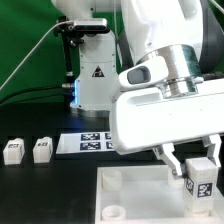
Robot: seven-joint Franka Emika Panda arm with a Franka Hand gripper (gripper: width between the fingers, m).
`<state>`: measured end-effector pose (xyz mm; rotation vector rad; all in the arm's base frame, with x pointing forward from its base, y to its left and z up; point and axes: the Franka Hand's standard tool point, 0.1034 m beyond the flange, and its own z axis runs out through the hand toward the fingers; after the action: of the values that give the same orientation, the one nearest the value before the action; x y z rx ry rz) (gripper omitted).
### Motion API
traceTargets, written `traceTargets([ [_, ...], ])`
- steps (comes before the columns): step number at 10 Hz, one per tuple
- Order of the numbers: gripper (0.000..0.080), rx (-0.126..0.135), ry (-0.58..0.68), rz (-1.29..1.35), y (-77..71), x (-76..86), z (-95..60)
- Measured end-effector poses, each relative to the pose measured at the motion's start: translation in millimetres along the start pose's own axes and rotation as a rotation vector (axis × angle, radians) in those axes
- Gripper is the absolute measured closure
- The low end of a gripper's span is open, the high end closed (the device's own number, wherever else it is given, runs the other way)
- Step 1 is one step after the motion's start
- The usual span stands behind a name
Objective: Assemble one leg
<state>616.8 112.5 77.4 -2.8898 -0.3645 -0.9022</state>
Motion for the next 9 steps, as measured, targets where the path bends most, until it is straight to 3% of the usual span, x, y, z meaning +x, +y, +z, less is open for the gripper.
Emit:
traceTargets([
  [1, 0.0308, 0.000, 0.000, 0.000, 0.1, -0.1, 0.1],
  [2, 0.0198, 0.000, 0.000, 0.000, 0.1, -0.2, 0.1],
  [3, 0.0165, 0.000, -0.001, 0.000, 0.1, -0.4, 0.3],
  [9, 0.0150, 0.000, -0.002, 0.001, 0.2, -1.0, 0.6],
])
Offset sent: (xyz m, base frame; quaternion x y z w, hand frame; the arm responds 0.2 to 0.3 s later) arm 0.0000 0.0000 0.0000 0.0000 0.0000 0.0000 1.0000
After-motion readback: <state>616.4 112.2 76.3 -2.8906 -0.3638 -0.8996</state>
